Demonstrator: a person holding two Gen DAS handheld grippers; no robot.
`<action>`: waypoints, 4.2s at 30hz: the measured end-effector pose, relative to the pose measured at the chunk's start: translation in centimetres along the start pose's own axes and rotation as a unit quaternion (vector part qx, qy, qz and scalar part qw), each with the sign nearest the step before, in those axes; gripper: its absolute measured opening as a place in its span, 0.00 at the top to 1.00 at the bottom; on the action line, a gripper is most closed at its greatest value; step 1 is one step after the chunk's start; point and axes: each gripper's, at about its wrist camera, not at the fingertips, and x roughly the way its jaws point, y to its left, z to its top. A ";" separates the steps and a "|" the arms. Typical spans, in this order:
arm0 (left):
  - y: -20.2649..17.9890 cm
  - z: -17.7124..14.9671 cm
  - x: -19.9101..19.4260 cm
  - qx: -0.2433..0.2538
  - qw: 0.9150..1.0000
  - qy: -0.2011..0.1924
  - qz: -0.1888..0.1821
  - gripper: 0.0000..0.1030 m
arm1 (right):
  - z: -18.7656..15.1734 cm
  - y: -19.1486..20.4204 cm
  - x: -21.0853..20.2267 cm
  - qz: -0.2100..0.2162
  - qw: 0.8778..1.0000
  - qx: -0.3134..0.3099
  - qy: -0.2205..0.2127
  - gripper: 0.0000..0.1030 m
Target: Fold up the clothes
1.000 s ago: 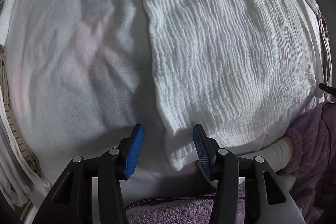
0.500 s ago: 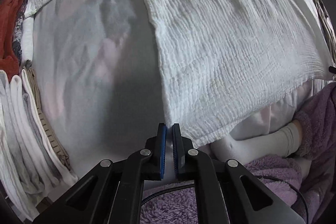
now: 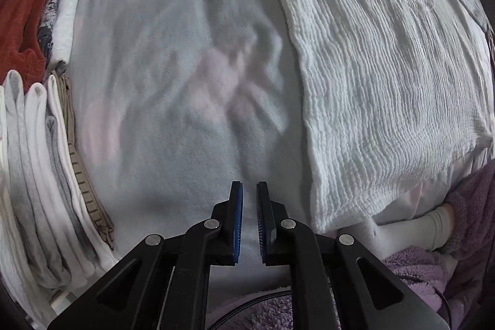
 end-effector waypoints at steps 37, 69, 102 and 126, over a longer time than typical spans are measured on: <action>16.7 22.3 1.0 -0.409 0.877 -0.241 -0.068 0.60 | 13.7 26.8 10.7 0.101 0.948 -0.113 -0.278 0.78; 5.2 26.6 -16.0 -0.273 0.884 -0.379 -0.011 0.93 | 15.0 23.1 8.0 0.143 0.950 -0.053 -0.271 0.76; -25.2 30.2 -3.9 0.146 0.970 -0.193 0.008 0.56 | 17.6 18.6 9.7 0.106 0.975 0.012 -0.195 0.76; -30.4 36.7 1.2 0.086 0.970 -0.131 0.187 0.90 | 18.4 18.5 10.6 0.036 0.982 -0.011 -0.184 0.76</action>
